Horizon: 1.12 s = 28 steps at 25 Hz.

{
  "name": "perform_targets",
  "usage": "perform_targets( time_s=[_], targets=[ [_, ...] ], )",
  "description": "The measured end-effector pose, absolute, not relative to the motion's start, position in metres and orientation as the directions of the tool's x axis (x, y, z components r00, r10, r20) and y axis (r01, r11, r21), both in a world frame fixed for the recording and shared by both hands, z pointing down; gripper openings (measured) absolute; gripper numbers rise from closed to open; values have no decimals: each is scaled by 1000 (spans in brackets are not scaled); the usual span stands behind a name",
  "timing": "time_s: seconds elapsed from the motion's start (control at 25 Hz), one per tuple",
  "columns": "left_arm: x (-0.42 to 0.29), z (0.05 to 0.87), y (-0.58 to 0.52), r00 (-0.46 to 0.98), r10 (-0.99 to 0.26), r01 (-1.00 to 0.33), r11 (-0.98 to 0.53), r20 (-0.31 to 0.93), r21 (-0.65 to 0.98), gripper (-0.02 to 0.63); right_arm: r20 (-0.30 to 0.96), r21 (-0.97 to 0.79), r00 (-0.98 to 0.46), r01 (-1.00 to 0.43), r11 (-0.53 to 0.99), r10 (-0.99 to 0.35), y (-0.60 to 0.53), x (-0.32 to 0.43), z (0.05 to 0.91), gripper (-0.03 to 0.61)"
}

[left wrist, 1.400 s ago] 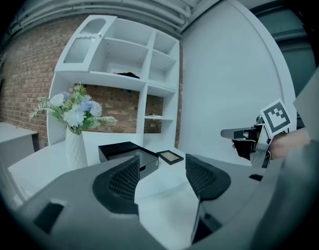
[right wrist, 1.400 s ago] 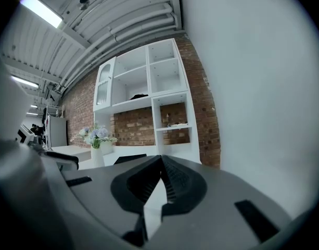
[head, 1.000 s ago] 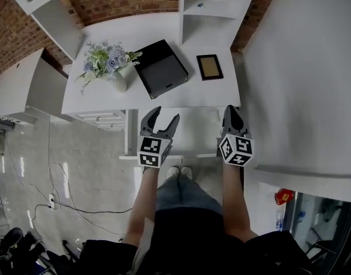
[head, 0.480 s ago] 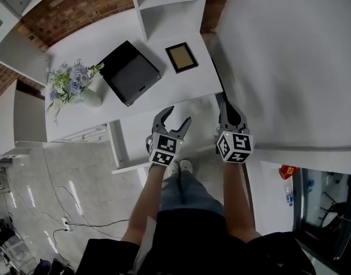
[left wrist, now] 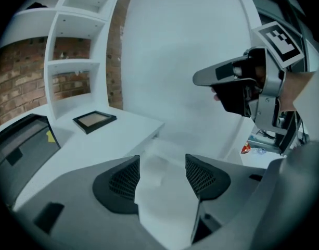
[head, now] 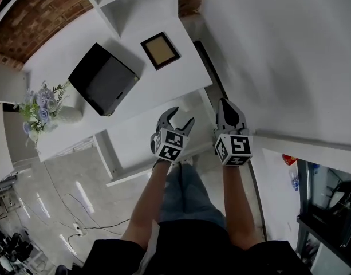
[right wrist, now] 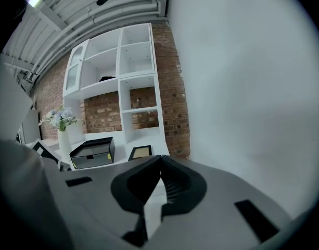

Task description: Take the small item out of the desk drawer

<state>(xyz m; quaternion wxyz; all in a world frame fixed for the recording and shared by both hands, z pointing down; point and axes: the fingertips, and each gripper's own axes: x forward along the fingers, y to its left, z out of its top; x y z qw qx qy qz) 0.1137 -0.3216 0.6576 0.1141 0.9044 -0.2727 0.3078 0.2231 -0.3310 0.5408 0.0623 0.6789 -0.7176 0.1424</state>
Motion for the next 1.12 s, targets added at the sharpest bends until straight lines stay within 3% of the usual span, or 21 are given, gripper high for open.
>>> perform_targets(
  time_s=[0.44, 1.12],
  targets=[
    [127, 747, -349, 570, -363, -570, -821, 737, 37, 287, 302, -142, -104, -988, 64, -948, -354, 221, 576, -2],
    [137, 790, -366, 511, -353, -502, -863, 784, -61, 290, 320, -160, -112, -985, 63, -941, -356, 221, 590, -2]
  ],
)
